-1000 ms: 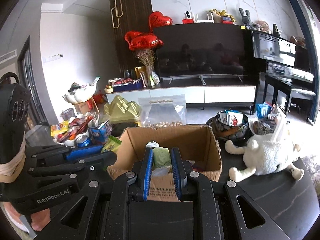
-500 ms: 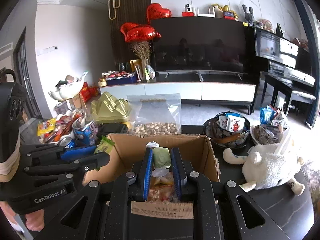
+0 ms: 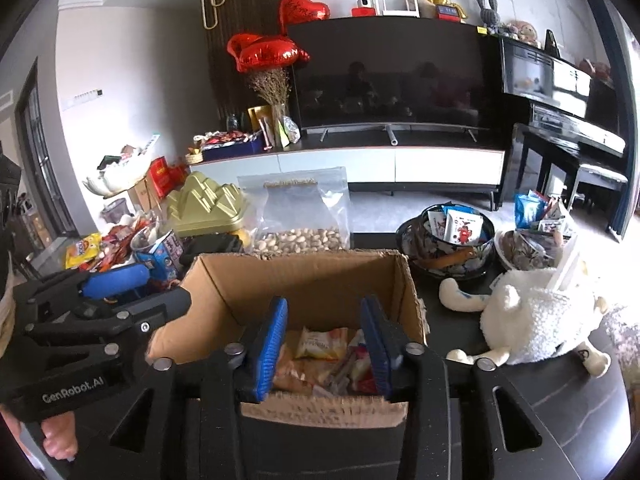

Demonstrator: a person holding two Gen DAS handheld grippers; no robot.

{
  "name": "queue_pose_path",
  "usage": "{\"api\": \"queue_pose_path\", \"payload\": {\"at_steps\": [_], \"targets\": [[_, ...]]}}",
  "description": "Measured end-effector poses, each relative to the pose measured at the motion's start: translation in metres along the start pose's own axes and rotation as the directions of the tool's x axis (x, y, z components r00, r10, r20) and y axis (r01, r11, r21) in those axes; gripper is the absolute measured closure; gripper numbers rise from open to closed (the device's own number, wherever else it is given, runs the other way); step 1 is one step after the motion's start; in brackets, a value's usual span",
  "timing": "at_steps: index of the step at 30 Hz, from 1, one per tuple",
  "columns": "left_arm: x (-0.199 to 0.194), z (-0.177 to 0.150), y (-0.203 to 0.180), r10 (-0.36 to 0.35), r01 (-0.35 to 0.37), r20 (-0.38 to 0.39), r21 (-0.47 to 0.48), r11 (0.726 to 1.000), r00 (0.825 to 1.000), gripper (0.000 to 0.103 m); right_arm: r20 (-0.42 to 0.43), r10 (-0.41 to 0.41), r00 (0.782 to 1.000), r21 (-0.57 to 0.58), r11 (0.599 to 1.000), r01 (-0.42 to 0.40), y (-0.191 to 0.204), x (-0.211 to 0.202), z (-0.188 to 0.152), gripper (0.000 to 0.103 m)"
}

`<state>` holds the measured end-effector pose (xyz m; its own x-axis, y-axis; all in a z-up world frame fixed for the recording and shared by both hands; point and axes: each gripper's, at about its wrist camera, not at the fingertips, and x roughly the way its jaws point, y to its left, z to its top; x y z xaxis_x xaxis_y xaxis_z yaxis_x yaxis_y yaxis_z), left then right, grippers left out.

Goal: Organize snacks
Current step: 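Carry both snacks into the cardboard box and open both grippers, then move the right gripper from the box to the gold-white wrapped candy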

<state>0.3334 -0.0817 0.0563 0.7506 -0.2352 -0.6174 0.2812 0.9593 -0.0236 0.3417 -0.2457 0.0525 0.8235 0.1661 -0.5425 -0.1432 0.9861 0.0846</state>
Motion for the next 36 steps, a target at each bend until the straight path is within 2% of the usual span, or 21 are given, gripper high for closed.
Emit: {"api": "queue_pose_path", "payload": {"at_steps": [4,18,28,36], "targets": [[-0.019,-0.01,-0.007,0.023,-0.023,0.032,-0.008,1.0,0.999,0.044,0.025,-0.024,0.999,-0.003,1.0,0.024,0.001,-0.021,-0.01,0.05],[-0.059,-0.046,-0.038,0.067,-0.068,0.084,0.012,0.998,0.994,0.036,0.067,-0.071,0.995,0.0,0.997,0.071,-0.012,-0.073,-0.045,0.049],[-0.054,-0.085,-0.052,0.104,-0.103,0.032,-0.014,0.995,0.994,0.035,0.0,-0.071,0.997,0.022,0.997,0.071,-0.026,-0.076,-0.085,0.049],[-0.03,-0.117,-0.055,0.09,-0.094,-0.069,-0.049,0.994,0.994,0.034,-0.079,-0.07,0.994,0.032,0.997,0.073,-0.033,-0.061,-0.115,0.049]]}}
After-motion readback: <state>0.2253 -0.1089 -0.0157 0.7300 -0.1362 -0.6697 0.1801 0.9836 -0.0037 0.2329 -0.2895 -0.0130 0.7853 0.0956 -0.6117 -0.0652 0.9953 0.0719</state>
